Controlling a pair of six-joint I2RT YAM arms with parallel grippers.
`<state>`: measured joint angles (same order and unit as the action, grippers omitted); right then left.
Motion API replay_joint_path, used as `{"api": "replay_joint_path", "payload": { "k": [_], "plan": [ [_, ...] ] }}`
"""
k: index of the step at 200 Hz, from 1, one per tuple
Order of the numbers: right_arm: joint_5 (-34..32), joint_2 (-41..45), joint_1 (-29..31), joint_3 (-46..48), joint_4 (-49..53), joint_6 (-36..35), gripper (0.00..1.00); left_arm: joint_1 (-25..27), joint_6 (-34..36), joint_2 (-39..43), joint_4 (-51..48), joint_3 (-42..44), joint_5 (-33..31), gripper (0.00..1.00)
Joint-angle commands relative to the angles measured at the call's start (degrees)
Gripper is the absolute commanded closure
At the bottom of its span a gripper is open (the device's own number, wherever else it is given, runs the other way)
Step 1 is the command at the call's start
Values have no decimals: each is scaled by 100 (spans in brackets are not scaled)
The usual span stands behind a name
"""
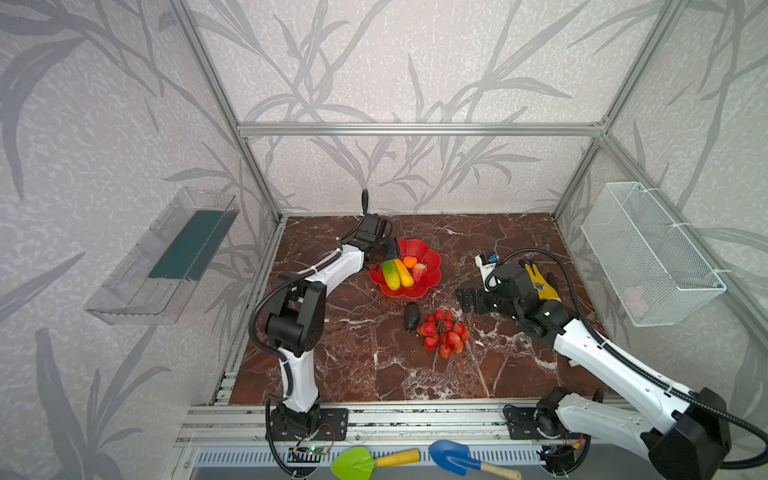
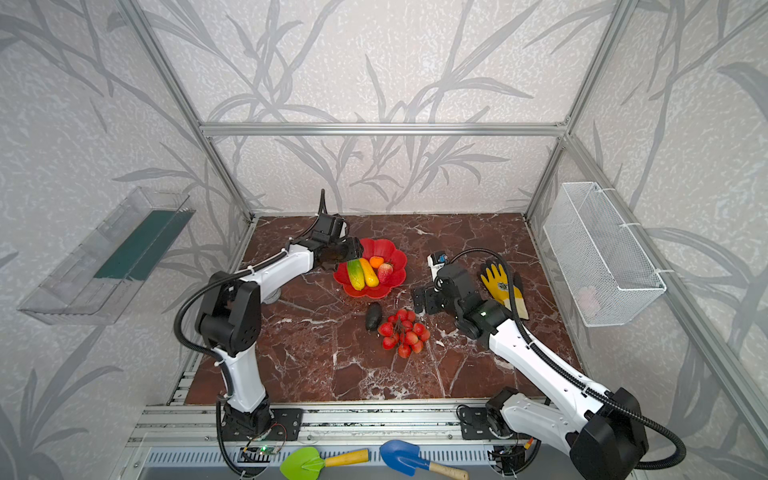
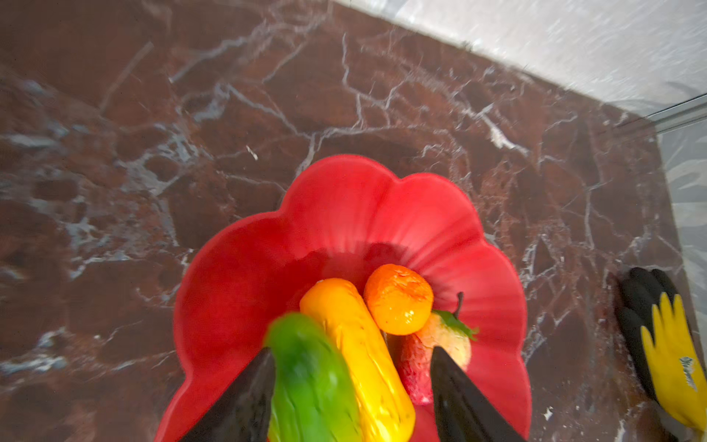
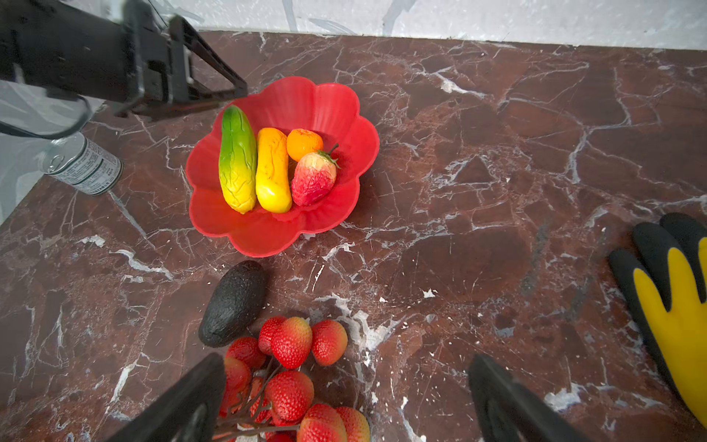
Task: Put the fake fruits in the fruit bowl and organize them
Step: 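Grasp the green-yellow cucumber with the left gripper and place it in the bowl, then grasp the dark avocado with the left gripper and set it in the bowl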
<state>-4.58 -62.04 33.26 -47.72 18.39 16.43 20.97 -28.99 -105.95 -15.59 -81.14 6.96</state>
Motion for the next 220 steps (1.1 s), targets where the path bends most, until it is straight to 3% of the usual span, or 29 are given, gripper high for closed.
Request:
{"api": "replay_joint_path", "payload": {
  "k": [1,30,50,67,93,127,220],
  "plan": [
    [-95,123,-25,70,9,-68,1,28,109,1094,-31,489,-220,35],
    [-131,98,-32,114,-63,-68,1,385,-268,2246,300,1914,-295,35],
    [-110,79,-34,96,-98,-61,1,1138,-602,2861,337,2857,-755,35],
    [-123,69,-37,105,-151,-49,1,1752,-1033,3158,410,3510,-1134,35],
    [-92,7,-33,105,-255,-26,1,2227,-1572,3286,758,4192,-1369,35],
    [-36,27,-38,112,-244,24,1,2402,-1376,2933,831,4001,-1497,35],
    [-203,342,-38,218,-30,-95,1,2406,-1047,1241,1146,2933,-979,35]
  ]
}}
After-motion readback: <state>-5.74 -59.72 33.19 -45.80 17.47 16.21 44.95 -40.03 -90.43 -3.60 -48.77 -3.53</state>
